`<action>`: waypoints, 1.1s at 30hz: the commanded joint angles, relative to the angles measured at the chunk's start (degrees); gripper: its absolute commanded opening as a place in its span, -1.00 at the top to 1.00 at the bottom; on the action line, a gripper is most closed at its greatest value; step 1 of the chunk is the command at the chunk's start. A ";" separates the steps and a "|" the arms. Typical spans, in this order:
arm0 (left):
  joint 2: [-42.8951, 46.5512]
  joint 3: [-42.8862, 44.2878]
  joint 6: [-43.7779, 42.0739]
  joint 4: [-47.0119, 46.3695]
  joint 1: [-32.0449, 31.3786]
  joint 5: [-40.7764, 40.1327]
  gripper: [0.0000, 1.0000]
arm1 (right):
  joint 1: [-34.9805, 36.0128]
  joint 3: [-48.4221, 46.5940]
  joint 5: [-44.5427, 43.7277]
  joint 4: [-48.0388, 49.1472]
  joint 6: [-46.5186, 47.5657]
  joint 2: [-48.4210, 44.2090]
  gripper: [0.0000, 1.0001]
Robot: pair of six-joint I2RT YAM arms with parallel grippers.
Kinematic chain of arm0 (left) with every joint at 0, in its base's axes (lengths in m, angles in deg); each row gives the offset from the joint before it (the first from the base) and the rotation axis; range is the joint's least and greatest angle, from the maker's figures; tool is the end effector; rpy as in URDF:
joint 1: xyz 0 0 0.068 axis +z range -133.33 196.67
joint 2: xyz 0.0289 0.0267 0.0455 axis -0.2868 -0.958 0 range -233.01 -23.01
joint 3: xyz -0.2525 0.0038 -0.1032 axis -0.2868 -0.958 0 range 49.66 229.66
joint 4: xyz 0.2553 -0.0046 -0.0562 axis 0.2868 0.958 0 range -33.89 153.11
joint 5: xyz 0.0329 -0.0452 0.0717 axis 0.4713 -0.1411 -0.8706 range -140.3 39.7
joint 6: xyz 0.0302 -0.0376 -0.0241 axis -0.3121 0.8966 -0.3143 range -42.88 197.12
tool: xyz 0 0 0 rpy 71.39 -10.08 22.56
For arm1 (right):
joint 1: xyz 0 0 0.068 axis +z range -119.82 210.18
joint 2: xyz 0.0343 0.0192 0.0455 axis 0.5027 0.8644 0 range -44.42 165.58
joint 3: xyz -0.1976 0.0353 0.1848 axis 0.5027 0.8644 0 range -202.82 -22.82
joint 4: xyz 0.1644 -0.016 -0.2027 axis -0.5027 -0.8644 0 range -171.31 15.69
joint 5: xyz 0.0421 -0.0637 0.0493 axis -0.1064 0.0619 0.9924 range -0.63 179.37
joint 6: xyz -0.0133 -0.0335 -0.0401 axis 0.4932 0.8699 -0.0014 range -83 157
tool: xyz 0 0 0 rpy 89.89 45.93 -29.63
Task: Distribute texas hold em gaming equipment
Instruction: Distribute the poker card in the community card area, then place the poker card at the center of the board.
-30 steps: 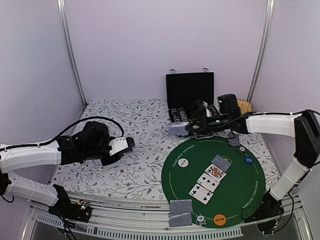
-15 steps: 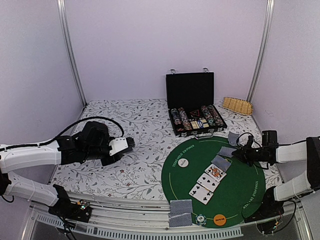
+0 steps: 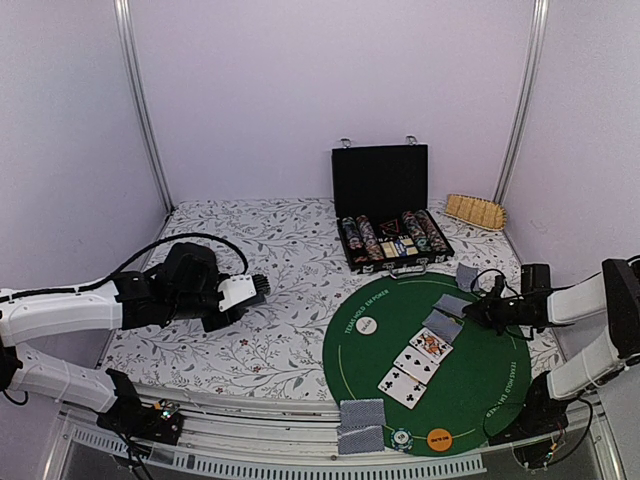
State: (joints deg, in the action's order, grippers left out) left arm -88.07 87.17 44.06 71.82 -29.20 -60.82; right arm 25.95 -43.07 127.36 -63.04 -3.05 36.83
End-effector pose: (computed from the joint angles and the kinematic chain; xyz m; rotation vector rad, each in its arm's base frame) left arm 0.1670 -0.1627 0.2182 1.3974 1.8419 0.0999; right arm 0.2182 0.0058 0.1114 0.6397 2.3965 1.0836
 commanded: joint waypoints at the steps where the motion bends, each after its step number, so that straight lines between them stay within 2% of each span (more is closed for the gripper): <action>1: -0.33 0.22 -0.35 -0.72 -0.64 0.56 0.07 | -0.41 0.77 -1.61 0.59 -0.62 -1.06 0.92; 2: -0.33 0.22 -0.34 -0.75 -0.67 0.51 0.08 | -0.41 0.84 -1.61 0.04 -0.85 -1.21 0.84; 5: -0.29 0.24 -0.34 -0.65 -0.69 0.43 0.07 | -0.42 1.09 -2.38 -1.66 -1.57 -2.84 0.40; 9: -0.23 0.27 -0.26 -0.65 -0.70 0.67 0.07 | -0.41 0.07 -6.35 -6.46 -1.89 -8.58 0.22; 14: -1.49 0.75 0.46 -0.92 -0.67 2.28 0.07 | -0.32 -5.29 -10.56 -14.50 0.58 -16.42 0.15; 18: -5.90 2.59 2.66 -1.65 -1.60 4.02 0.08 | 0.64 -11.70 -12.01 -19.34 4.91 -20.07 0.13; 22: -14.10 5.68 7.74 -2.63 -4.75 5.30 0.09 | 7.08 -20.48 -17.05 -25.42 10.39 -19.64 0.12; 25: -18.87 5.69 11.42 -7.03 -5.41 4.13 0.08 | 10.99 -24.62 -18.42 -27.19 13.56 -18.56 0.12; 28: -22.77 4.59 10.95 -10.58 -5.42 3.02 0.06 | 13.62 -27.19 -18.44 -28.24 15.96 -17.47 0.12; 33: -28.63 4.95 9.50 -11.27 -5.34 4.36 -0.03 | 14.72 -29.21 -16.19 -29.06 18.82 -16.40 0.12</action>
State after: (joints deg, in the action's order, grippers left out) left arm -113.62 91.87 53.27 63.75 -34.07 -57.22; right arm 40.01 -70.28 110.93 -88.88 11.49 19.48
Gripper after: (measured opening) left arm 0.496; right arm 0.441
